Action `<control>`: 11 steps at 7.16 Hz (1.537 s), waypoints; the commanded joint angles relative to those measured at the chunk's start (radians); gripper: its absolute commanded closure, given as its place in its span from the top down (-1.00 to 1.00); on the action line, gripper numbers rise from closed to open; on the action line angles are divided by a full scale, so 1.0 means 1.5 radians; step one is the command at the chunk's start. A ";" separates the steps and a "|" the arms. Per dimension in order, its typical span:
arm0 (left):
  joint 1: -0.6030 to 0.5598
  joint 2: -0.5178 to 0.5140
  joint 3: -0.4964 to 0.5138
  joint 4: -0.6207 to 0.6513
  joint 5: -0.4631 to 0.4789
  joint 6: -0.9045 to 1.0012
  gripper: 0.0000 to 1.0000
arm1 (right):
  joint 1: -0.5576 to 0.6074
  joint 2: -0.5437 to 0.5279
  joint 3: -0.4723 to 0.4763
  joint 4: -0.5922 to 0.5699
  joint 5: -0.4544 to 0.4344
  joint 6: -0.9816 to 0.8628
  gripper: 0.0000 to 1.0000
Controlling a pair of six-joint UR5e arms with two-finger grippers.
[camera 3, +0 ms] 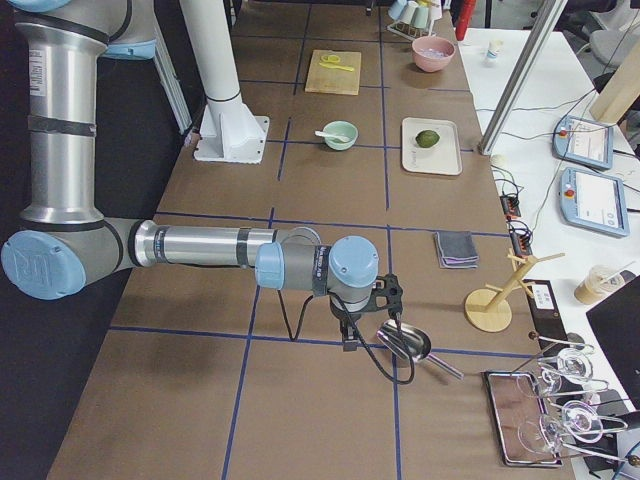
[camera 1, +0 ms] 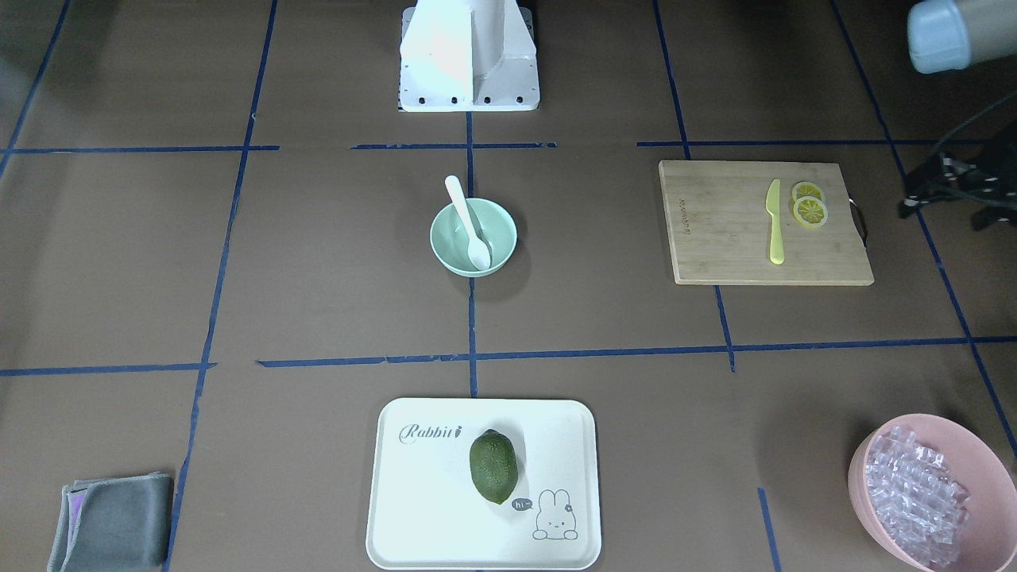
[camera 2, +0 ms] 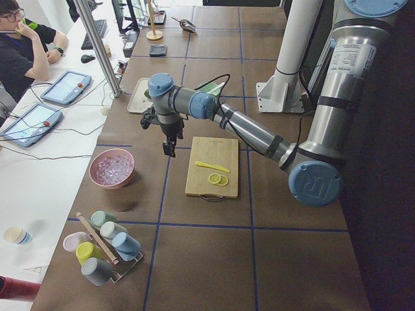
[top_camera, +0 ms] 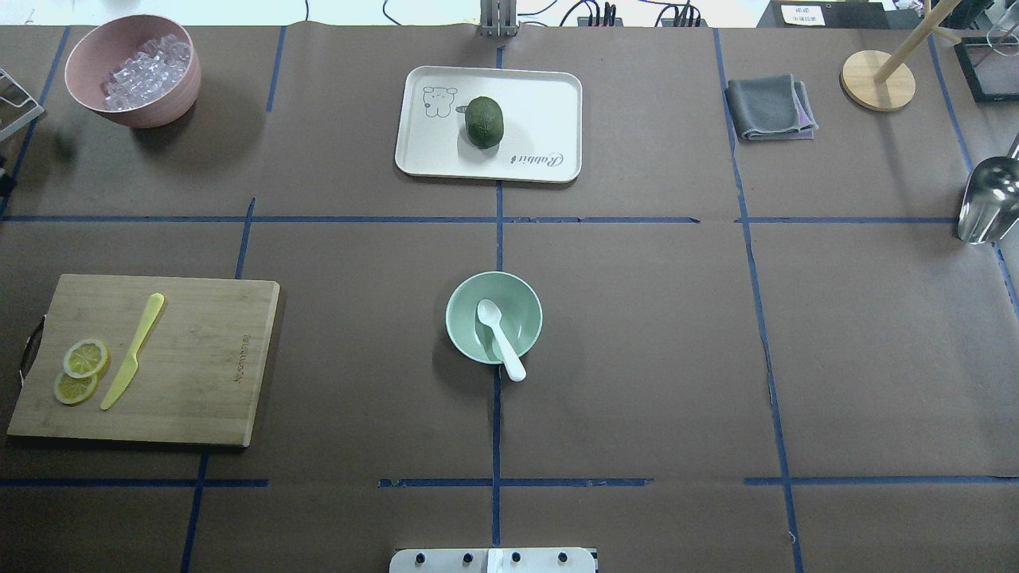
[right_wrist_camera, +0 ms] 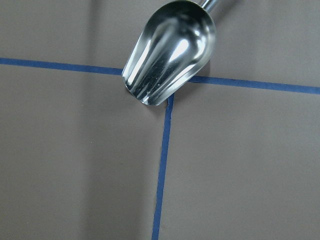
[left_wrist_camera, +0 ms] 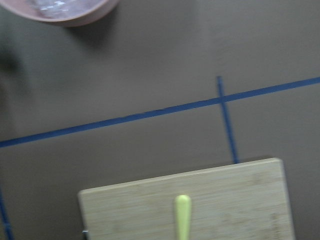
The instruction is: Place spoon in bowl
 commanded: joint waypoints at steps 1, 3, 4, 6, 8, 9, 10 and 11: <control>-0.087 0.057 0.059 -0.007 -0.003 0.127 1.00 | 0.009 0.007 0.002 0.002 -0.001 0.012 1.00; -0.136 0.110 0.079 -0.028 -0.001 0.182 1.00 | 0.009 0.002 -0.008 0.042 -0.004 0.012 1.00; -0.151 0.138 0.086 -0.060 -0.002 0.192 1.00 | 0.008 0.000 -0.010 0.042 -0.002 0.012 1.00; -0.166 0.196 0.089 -0.139 -0.004 0.185 1.00 | 0.008 -0.002 -0.012 0.042 -0.002 0.013 1.00; -0.175 0.198 0.089 -0.140 -0.003 0.184 1.00 | 0.008 -0.001 -0.017 0.043 -0.001 0.015 1.00; -0.176 0.198 0.089 -0.139 -0.003 0.184 1.00 | 0.008 -0.001 -0.018 0.043 -0.002 0.015 1.00; -0.176 0.196 0.089 -0.139 -0.003 0.182 1.00 | 0.008 -0.001 -0.020 0.043 -0.002 0.015 1.00; -0.176 0.190 0.090 -0.138 -0.003 0.180 1.00 | 0.009 -0.001 -0.022 0.043 -0.002 0.015 1.00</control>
